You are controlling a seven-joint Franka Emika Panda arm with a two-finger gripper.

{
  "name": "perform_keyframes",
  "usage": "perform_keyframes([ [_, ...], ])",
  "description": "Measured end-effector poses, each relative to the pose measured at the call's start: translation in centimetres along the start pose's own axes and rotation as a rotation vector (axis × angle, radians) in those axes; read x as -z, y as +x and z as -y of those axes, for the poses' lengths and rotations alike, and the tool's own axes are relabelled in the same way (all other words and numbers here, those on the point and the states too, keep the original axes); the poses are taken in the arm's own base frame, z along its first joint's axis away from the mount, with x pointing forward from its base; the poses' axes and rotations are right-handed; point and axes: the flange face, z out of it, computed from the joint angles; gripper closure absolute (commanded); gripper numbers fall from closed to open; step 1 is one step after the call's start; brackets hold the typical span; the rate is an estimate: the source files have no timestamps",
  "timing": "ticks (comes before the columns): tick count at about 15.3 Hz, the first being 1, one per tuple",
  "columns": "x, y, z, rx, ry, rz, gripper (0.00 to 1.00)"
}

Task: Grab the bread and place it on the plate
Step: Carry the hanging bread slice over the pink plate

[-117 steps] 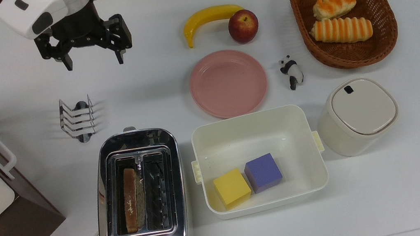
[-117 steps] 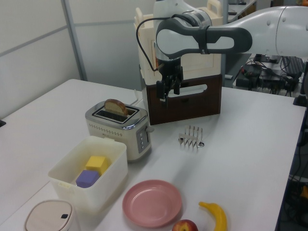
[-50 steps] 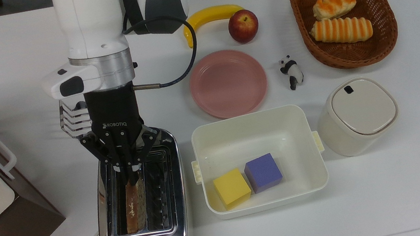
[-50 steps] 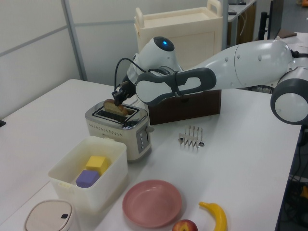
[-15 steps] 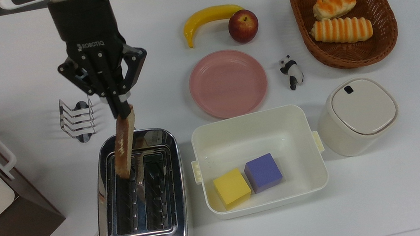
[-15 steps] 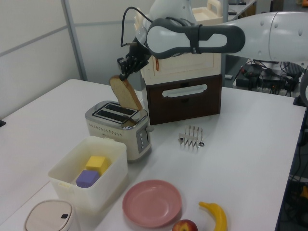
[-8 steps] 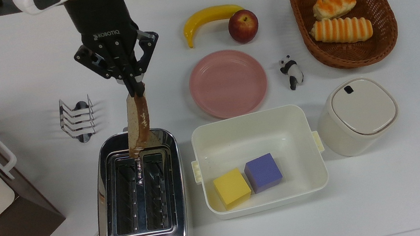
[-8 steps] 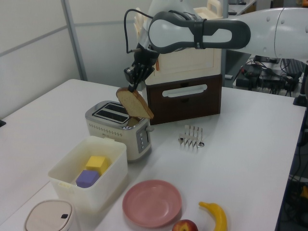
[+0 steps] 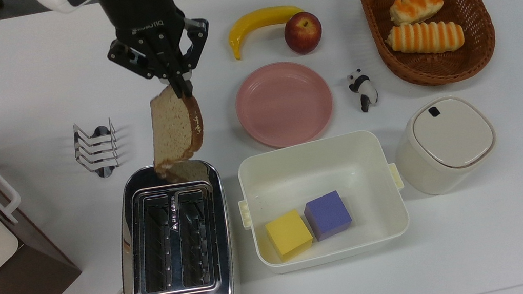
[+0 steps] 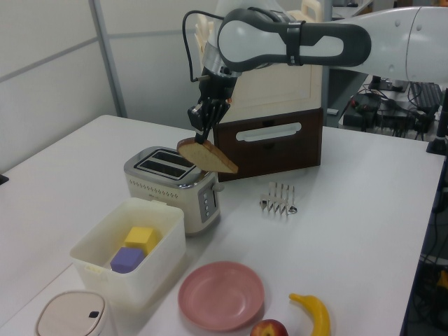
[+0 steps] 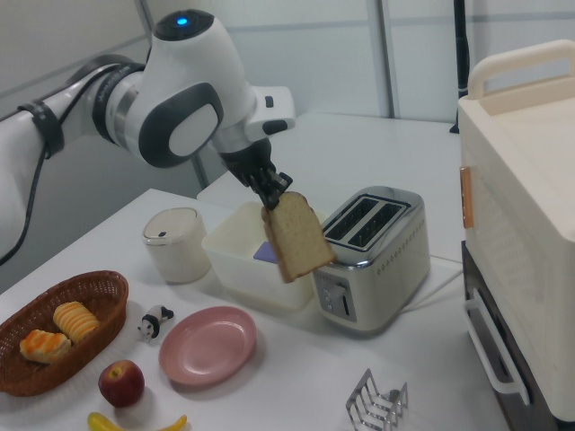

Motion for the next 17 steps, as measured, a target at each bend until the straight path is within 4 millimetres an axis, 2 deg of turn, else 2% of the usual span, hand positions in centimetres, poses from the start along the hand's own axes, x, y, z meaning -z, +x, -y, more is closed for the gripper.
perform_keyframes([
  [5, 0.9, -0.7, 0.8, 0.012, 0.006, 0.033, 1.00],
  [10, 2.1, -2.1, 2.6, 0.046, 0.015, 0.047, 1.00],
  [13, 1.7, -3.6, 4.1, 0.082, 0.022, 0.074, 1.00],
  [17, 0.2, -6.2, 6.1, 0.155, 0.033, 0.131, 1.00],
])
